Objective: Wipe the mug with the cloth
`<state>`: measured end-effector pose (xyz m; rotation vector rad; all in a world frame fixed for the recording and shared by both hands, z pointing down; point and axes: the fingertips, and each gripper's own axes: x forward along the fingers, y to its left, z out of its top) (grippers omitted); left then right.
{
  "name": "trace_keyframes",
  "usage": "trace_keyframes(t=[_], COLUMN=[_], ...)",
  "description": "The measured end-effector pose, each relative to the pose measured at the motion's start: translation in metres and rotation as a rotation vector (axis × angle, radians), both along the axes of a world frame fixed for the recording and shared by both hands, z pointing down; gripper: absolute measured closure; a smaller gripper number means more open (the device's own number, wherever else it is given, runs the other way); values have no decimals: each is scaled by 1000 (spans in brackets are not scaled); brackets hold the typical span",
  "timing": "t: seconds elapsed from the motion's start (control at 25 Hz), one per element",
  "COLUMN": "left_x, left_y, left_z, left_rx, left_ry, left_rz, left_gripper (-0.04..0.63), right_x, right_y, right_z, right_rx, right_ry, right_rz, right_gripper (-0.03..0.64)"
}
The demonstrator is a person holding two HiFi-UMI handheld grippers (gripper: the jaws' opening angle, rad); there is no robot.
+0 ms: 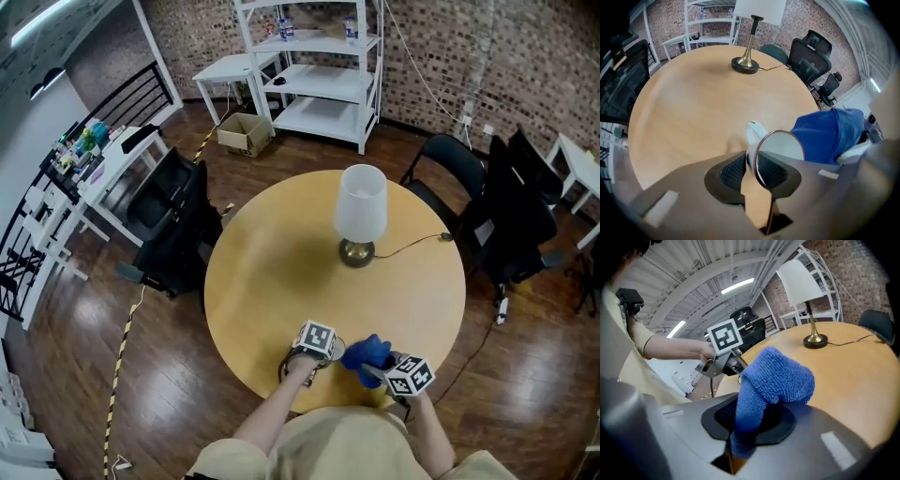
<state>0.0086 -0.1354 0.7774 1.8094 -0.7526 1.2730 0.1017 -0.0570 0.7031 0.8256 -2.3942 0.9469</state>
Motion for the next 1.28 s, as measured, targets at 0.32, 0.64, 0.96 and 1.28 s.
trace_keyframes(t=[0.32, 0.64, 0.96, 1.28], left_x=[-20, -42, -54, -54], left_y=[-15, -89, -92, -75], left_z=[-83, -246, -346, -373], left_rx=[178, 851, 1186, 1266], left_ry=[280, 501, 477, 492], left_rz=[-116, -202, -217, -213], left_gripper=[453, 414, 262, 264], right_x=[37, 29, 23, 23], right_y=[-66, -131, -136, -122], right_z=[-71, -197, -282, -306], right_rx=[255, 581, 821, 858], right_ry=[76, 79, 146, 113], right_rz=[161, 292, 458, 487], right_gripper=[546, 546, 546, 546])
